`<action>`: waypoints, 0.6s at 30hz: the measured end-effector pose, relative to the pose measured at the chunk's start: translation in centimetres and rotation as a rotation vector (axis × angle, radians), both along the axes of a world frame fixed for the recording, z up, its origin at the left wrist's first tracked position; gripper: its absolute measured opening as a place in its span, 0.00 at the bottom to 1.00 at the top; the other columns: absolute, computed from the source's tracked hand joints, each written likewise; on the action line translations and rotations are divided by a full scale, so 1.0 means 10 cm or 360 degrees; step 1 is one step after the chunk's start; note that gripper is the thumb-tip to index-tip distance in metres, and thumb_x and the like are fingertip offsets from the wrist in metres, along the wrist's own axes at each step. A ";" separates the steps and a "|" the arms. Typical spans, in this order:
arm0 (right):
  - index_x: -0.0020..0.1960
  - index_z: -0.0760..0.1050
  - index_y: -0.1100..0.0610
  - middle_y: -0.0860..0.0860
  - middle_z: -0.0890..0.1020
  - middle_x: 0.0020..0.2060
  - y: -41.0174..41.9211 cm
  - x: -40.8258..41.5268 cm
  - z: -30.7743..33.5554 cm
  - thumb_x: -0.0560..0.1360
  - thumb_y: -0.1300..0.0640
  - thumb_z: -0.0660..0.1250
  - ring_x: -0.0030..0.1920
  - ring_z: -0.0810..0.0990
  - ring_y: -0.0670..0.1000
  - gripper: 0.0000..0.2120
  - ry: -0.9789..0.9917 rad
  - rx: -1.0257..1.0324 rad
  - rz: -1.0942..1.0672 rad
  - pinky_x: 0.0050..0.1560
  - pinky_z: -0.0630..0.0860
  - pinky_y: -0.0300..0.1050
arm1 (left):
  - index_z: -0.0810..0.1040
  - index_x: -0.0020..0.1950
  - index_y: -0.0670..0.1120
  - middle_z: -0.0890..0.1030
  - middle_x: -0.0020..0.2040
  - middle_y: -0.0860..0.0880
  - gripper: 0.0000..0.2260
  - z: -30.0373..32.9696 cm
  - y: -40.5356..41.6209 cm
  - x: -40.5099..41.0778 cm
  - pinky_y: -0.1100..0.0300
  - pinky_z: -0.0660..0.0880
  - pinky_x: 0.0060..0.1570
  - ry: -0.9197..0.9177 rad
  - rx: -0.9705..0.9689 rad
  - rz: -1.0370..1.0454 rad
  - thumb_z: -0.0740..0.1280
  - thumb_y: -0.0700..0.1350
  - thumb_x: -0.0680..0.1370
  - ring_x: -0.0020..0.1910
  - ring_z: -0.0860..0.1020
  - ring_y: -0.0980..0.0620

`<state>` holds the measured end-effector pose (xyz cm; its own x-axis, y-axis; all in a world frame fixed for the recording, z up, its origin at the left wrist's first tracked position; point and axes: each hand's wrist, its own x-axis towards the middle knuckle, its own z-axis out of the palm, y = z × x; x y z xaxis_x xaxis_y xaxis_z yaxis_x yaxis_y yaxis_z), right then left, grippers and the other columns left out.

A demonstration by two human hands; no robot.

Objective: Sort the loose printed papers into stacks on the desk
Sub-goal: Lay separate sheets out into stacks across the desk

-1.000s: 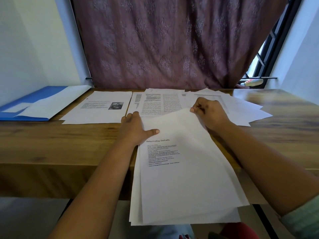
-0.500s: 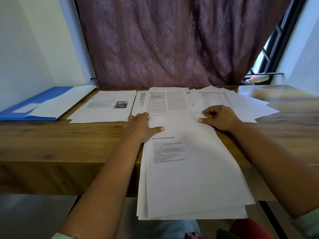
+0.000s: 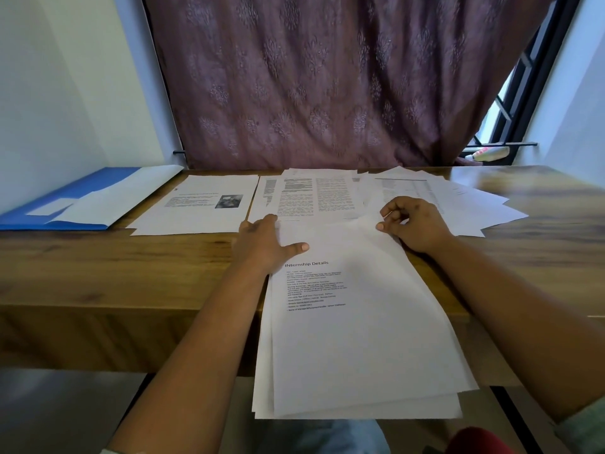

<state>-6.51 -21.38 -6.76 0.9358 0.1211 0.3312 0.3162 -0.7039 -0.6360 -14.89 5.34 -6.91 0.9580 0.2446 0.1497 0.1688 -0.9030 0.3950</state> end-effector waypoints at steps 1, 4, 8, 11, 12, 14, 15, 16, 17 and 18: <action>0.48 0.77 0.51 0.46 0.80 0.41 0.00 -0.01 0.01 0.73 0.53 0.73 0.41 0.77 0.44 0.07 -0.0038 0.0038 -0.0006 0.45 0.70 0.33 | 0.60 0.77 0.50 0.67 0.75 0.49 0.41 0.00 0.00 -0.01 0.45 0.65 0.68 -0.0020 0.0012 0.0019 0.68 0.69 0.71 0.74 0.60 0.42; 0.52 0.79 0.55 0.48 0.80 0.45 0.01 -0.02 0.04 0.78 0.51 0.68 0.44 0.78 0.47 0.08 -0.0102 0.0176 0.0008 0.54 0.75 0.41 | 0.54 0.79 0.49 0.63 0.76 0.47 0.46 0.01 0.01 0.01 0.45 0.64 0.69 -0.0146 -0.0055 0.0040 0.71 0.67 0.69 0.74 0.59 0.42; 0.60 0.75 0.56 0.50 0.80 0.55 0.09 0.00 0.11 0.81 0.49 0.61 0.55 0.77 0.51 0.13 -0.0099 0.0375 -0.0140 0.61 0.73 0.45 | 0.49 0.80 0.52 0.62 0.77 0.47 0.53 0.07 -0.01 -0.03 0.42 0.65 0.71 -0.0391 -0.0652 0.0012 0.76 0.64 0.65 0.75 0.61 0.44; 0.65 0.72 0.62 0.55 0.77 0.59 0.15 0.07 0.28 0.83 0.54 0.57 0.58 0.75 0.54 0.16 -0.0070 0.0596 -0.0367 0.57 0.68 0.40 | 0.55 0.77 0.56 0.76 0.67 0.51 0.49 0.17 0.05 -0.23 0.52 0.74 0.61 -0.0330 -0.1344 -0.0113 0.80 0.60 0.63 0.65 0.75 0.50; 0.64 0.72 0.63 0.58 0.78 0.59 0.15 0.10 0.36 0.82 0.55 0.57 0.56 0.76 0.56 0.16 -0.0030 0.0703 -0.0424 0.52 0.69 0.39 | 0.63 0.72 0.55 0.80 0.61 0.53 0.42 0.22 0.10 -0.32 0.54 0.76 0.58 -0.0219 -0.1444 -0.0173 0.81 0.57 0.64 0.59 0.79 0.52; 0.62 0.73 0.65 0.62 0.79 0.58 0.20 0.18 0.49 0.81 0.56 0.59 0.46 0.77 0.56 0.15 0.0096 0.0952 -0.0466 0.42 0.71 0.40 | 0.75 0.64 0.51 0.84 0.56 0.53 0.29 0.30 0.25 -0.48 0.49 0.78 0.57 0.0037 -0.1445 -0.0297 0.81 0.49 0.66 0.56 0.81 0.50; 0.60 0.73 0.65 0.62 0.79 0.57 0.23 0.22 0.56 0.80 0.57 0.60 0.43 0.78 0.53 0.14 0.0221 0.1060 -0.0410 0.41 0.72 0.41 | 0.78 0.59 0.52 0.84 0.54 0.53 0.21 0.33 0.33 -0.54 0.50 0.79 0.55 0.0096 -0.1431 -0.0319 0.79 0.45 0.69 0.56 0.81 0.50; 0.58 0.74 0.63 0.60 0.81 0.54 0.28 0.25 0.61 0.80 0.56 0.61 0.43 0.79 0.52 0.11 0.0307 0.1135 -0.0316 0.43 0.74 0.43 | 0.79 0.56 0.52 0.84 0.53 0.53 0.16 0.38 0.41 -0.59 0.53 0.80 0.50 0.0078 -0.1445 -0.0297 0.77 0.42 0.71 0.54 0.81 0.51; 0.56 0.74 0.60 0.58 0.82 0.52 0.36 0.24 0.68 0.81 0.54 0.61 0.43 0.81 0.52 0.11 0.0460 0.1279 -0.0138 0.46 0.77 0.44 | 0.78 0.54 0.52 0.84 0.53 0.52 0.14 0.42 0.52 -0.59 0.57 0.79 0.46 0.0002 -0.1496 -0.0240 0.74 0.40 0.72 0.52 0.81 0.52; 0.56 0.75 0.59 0.57 0.83 0.51 0.45 0.22 0.73 0.82 0.50 0.61 0.44 0.83 0.52 0.13 0.0622 0.1480 0.0117 0.48 0.80 0.46 | 0.78 0.54 0.51 0.83 0.53 0.51 0.12 0.47 0.61 -0.58 0.60 0.77 0.43 -0.0098 -0.1557 -0.0171 0.73 0.40 0.74 0.50 0.81 0.52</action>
<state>-4.35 -16.92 0.54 0.9995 0.0327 -0.0043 -0.0088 0.1368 -0.9906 -20.66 11.48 -2.24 0.9797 0.1995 -0.0220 0.0592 -0.1828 0.9814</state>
